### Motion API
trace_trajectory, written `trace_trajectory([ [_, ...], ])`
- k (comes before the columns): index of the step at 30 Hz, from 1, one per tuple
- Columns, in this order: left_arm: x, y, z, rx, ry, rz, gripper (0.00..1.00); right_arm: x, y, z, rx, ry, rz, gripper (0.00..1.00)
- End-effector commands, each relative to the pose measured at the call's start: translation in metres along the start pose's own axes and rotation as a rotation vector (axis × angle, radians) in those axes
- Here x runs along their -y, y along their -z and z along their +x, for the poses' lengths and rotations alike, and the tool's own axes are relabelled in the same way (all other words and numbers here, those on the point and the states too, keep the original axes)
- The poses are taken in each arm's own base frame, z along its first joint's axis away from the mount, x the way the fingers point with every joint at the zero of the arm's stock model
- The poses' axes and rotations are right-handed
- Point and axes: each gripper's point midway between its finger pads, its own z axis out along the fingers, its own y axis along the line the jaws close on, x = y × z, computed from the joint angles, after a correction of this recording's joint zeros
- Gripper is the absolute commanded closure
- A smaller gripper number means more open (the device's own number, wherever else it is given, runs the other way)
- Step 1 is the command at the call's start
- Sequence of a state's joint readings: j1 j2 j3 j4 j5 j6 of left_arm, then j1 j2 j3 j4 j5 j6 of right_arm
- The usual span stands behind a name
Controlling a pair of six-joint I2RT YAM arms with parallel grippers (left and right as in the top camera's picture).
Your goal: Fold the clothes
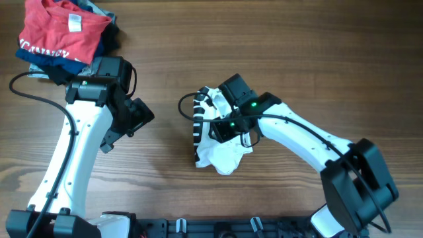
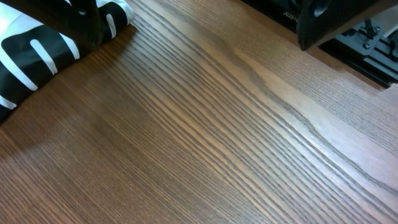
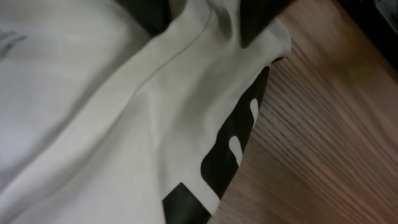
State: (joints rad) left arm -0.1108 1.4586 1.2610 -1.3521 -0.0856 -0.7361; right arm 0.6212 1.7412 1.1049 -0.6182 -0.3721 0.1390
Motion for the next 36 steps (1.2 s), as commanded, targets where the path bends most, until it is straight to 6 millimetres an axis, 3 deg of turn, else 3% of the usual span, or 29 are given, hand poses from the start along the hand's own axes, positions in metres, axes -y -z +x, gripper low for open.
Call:
trace_trajectory([
  [1,-0.005,0.0,-0.001,0.008,0.006,-0.017,0.0,0.003,-0.008,0.005,-0.02,-0.035,0.005,0.9],
  [2,-0.005,0.0,-0.001,0.008,0.006,-0.017,0.0,0.007,-0.008,0.005,-0.016,-0.052,0.033,0.96],
  [4,-0.005,0.0,-0.001,0.008,0.006,-0.017,0.0,0.029,-0.003,0.005,-0.003,-0.102,0.154,0.96],
  [6,-0.005,0.0,-0.001,0.008,0.006,-0.017,0.0,0.051,0.022,0.005,0.019,-0.177,0.311,0.96],
  [9,-0.005,0.0,-0.001,0.009,0.006,-0.016,0.0,0.051,0.047,0.006,0.024,-0.172,0.358,0.96],
  [13,-0.005,0.0,-0.001,0.01,0.007,-0.015,0.0,0.053,0.049,0.024,-0.045,-0.189,0.372,0.95],
  [15,-0.005,0.0,-0.001,0.01,0.007,-0.015,0.0,0.064,0.054,0.029,-0.055,-0.207,0.445,0.82],
  [16,-0.005,0.0,-0.001,0.008,0.006,-0.017,0.0,0.093,0.072,0.033,-0.026,-0.264,0.638,0.61],
  [17,-0.006,0.0,-0.001,0.007,0.006,-0.018,0.0,0.103,0.078,0.033,-0.015,-0.284,0.689,0.57],
  [19,-0.006,0.0,0.0,0.003,0.006,-0.019,0.0,0.117,0.086,0.035,-0.013,-0.328,0.71,0.4],
  [21,0.0,0.0,0.007,-0.035,0.005,0.015,0.0,0.141,0.098,0.04,-0.002,-0.442,0.725,0.32],
  [24,0.027,-0.002,0.023,-0.101,-0.146,0.145,0.0,0.145,0.098,0.031,0.015,-0.531,0.533,0.01],
  [27,0.067,-0.019,0.061,-0.232,-0.287,0.358,0.0,0.133,0.099,0.005,0.092,-0.506,0.204,0.0],
  [30,0.104,-0.047,0.116,-0.391,-0.383,0.613,0.0,0.15,0.119,-0.001,0.18,-0.55,0.041,0.0],
  [33,0.119,-0.059,0.135,-0.388,-0.451,0.706,0.0,0.17,0.134,0.004,0.226,-0.603,0.005,0.0],
  [36,0.128,-0.063,0.133,-0.357,-0.453,0.743,0.0,0.177,0.144,0.006,0.259,-0.626,-0.049,0.0],
])
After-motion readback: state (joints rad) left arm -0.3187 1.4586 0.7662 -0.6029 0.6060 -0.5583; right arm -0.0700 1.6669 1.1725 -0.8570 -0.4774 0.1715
